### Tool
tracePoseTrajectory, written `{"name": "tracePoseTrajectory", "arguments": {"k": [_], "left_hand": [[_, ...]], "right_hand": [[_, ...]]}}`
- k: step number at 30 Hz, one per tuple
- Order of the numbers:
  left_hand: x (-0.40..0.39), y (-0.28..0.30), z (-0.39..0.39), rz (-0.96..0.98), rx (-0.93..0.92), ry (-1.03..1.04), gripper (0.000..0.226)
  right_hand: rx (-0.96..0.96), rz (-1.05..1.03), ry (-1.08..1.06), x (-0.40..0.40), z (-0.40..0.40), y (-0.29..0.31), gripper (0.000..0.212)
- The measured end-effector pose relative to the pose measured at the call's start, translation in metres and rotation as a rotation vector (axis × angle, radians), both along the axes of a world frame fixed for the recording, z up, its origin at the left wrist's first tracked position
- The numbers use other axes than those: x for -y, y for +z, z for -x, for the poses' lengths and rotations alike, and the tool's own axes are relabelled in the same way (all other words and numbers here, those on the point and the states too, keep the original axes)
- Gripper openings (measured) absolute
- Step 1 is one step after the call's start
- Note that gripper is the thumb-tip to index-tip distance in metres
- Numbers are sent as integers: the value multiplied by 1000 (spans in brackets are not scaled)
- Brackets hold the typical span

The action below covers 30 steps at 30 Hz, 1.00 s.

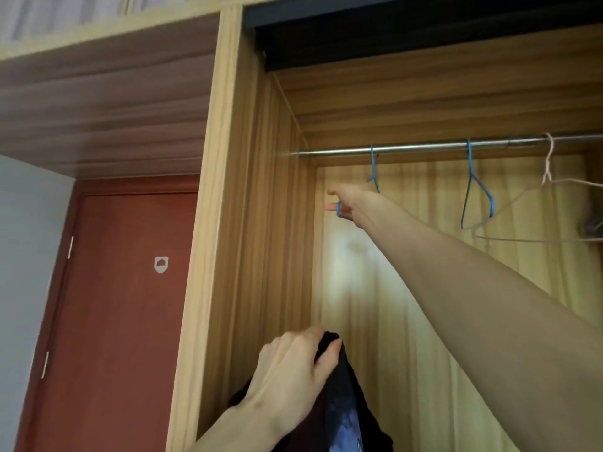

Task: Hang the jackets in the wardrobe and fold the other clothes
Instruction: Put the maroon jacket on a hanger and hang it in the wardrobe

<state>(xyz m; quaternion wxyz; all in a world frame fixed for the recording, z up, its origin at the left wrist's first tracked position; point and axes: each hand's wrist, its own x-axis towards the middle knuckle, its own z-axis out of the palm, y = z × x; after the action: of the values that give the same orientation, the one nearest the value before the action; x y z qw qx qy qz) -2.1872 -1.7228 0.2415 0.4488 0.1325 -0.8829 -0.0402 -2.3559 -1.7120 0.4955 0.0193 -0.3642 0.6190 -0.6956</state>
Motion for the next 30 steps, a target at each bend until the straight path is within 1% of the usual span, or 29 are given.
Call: {"name": "tracePoseTrajectory", "arguments": {"k": [2, 4, 5, 7, 9, 10, 13, 16, 18, 20, 21, 23, 24, 26, 28, 30], "left_hand": [[-2, -2, -2, -6, 15, -9, 39], [-1, -4, -3, -14, 20, -5, 38], [0, -5, -3, -17, 23, 5, 39], [2, -8, -3, -28, 32, 24, 42], [3, -11, 0, -19, 40, 41, 44], [3, -12, 2, -17, 37, 51, 45], [3, -18, 6, -15, 25, 66, 44], [3, -25, 8, -19, 27, 70, 41], [2, -30, 8, -17, 37, 72, 41], [-1, -33, 6, -21, 43, 72, 41], [-2, -35, 6, -25, 41, 72, 42], [-5, -38, 3, -31, 35, 69, 42], [-7, -39, 1, -37, 30, 57, 41], [-11, -42, -3, -55, 15, 27, 41], [-15, -43, -6, -62, 4, 12, 42], [-16, -46, -8, -73, 5, 3, 44]], "right_hand": [[-45, 17, -122, 4, 4, -1, 3], [-154, -25, -274, 1, 11, -5, 22], [-201, -37, -329, -3, 13, -7, 28], [-244, -37, -394, -10, 17, -11, 27], [-293, -13, -427, -16, 22, -15, 16], [-317, 7, -429, -19, 25, -18, 14], [-380, 74, -395, -33, 38, -32, 22], [-381, 190, -207, -50, 41, -68, 13], [-346, 273, -81, -59, 44, -101, 17], [-286, 280, -33, -63, 51, -128, 23], [-234, 271, -30, -65, 54, -140, 21], [-121, 238, -55, -70, 62, -156, 7], [-93, 203, -77, -74, 65, -164, 12], [-112, 131, -100, -84, 70, -182, 33], [-183, 83, -117, -98, 67, -204, 42], [-316, -18, -213, -115, 61, -225, 48]]}}
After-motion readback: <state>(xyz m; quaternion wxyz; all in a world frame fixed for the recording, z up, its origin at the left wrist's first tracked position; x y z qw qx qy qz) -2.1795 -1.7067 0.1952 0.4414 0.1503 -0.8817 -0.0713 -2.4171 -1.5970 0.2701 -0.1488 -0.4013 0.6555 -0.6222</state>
